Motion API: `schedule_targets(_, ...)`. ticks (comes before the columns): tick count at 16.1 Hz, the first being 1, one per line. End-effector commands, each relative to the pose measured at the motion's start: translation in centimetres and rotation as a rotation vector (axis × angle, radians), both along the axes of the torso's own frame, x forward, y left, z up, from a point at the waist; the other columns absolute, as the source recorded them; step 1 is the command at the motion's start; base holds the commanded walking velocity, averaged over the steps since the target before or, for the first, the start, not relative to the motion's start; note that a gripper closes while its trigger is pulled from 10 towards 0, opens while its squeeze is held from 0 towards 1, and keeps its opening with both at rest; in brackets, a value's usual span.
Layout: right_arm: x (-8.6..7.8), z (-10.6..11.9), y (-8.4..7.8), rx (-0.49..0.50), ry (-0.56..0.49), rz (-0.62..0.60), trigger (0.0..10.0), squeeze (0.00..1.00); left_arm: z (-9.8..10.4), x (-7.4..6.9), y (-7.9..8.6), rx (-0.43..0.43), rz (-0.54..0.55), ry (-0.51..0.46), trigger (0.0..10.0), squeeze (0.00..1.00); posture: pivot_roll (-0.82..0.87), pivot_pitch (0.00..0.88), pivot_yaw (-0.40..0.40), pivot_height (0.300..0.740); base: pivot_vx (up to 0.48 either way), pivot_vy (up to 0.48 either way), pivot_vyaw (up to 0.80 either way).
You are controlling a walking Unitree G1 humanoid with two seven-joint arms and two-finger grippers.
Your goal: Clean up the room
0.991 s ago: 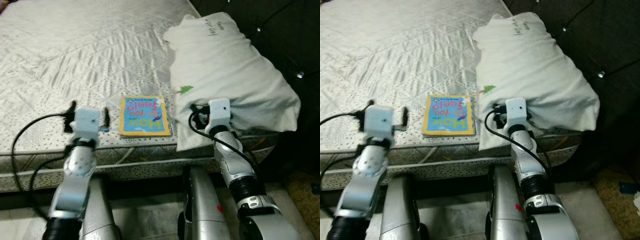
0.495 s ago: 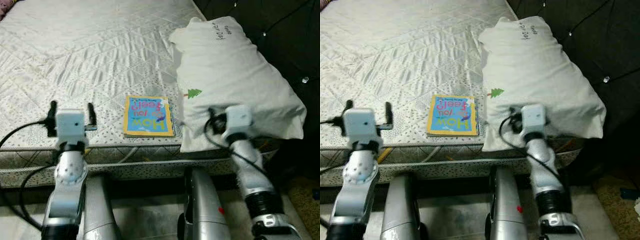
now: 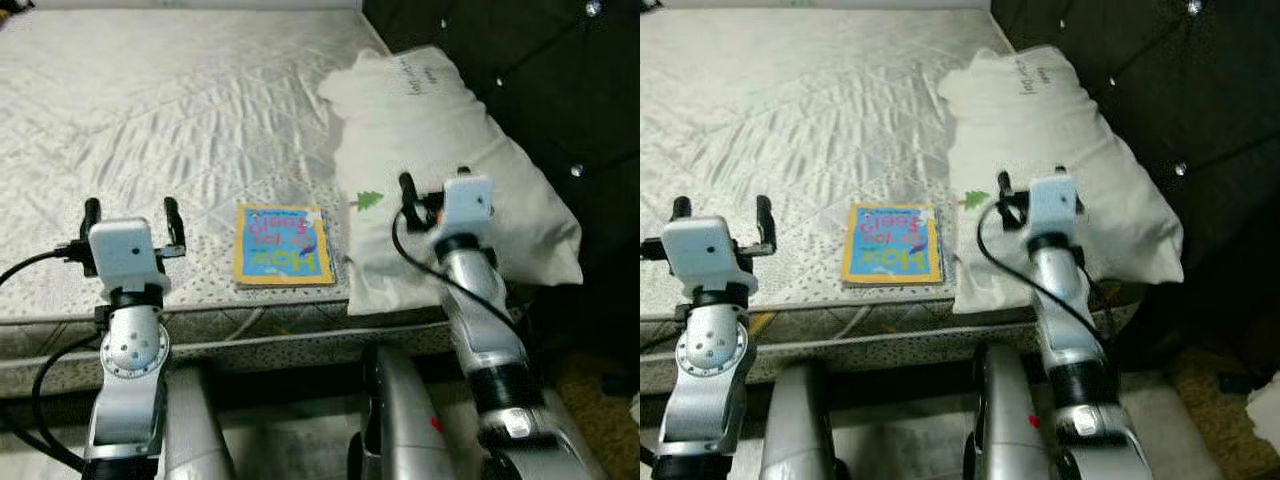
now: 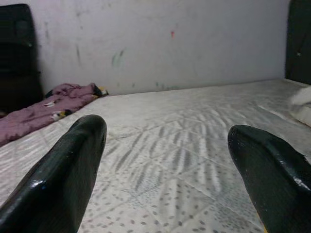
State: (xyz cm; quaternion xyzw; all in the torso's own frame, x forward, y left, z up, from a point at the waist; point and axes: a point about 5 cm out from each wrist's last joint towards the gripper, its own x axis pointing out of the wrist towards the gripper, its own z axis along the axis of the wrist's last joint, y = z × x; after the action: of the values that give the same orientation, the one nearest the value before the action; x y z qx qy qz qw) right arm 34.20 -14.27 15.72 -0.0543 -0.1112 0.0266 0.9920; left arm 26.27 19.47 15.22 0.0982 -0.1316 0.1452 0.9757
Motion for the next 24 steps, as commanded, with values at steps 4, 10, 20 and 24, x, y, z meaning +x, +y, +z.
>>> schedule_targets(4, 0.6, -0.5, 1.3, 0.001, 0.019, 0.031, 10.0, 0.0, 0.5, 0.8, 0.3, 0.021, 0.038, -0.03, 10.0, 0.0, 0.13, 0.0, -0.043, 0.574, 0.0, 0.0, 0.0)
schedule_targets(10, 1.1, -0.5, 1.4, 0.002, 0.023, 0.03, 10.0, 0.0, 0.1, 1.6, -0.7, 0.028, -0.017, -0.018, 10.0, 0.0, 0.12, 0.0, -0.044, 0.644, 0.0, 0.0, 0.0)
schedule_targets(20, 0.9, -1.6, 1.1, -0.022, 0.045, 0.027, 10.0, 0.0, -1.1, 2.4, -1.0, 0.043, 0.0, 0.058, 10.0, 0.0, 0.11, 0.0, -0.039, 0.7, 0.0, 0.0, 0.0)
schedule_targets(24, 0.9, -1.6, 0.9, -0.031, 0.035, 0.008, 10.0, 0.0, -1.2, 2.4, -1.1, 0.041, -0.015, 0.05, 10.0, 0.0, 0.11, 0.0, -0.041, 0.725, 0.0, 0.0, 0.0)
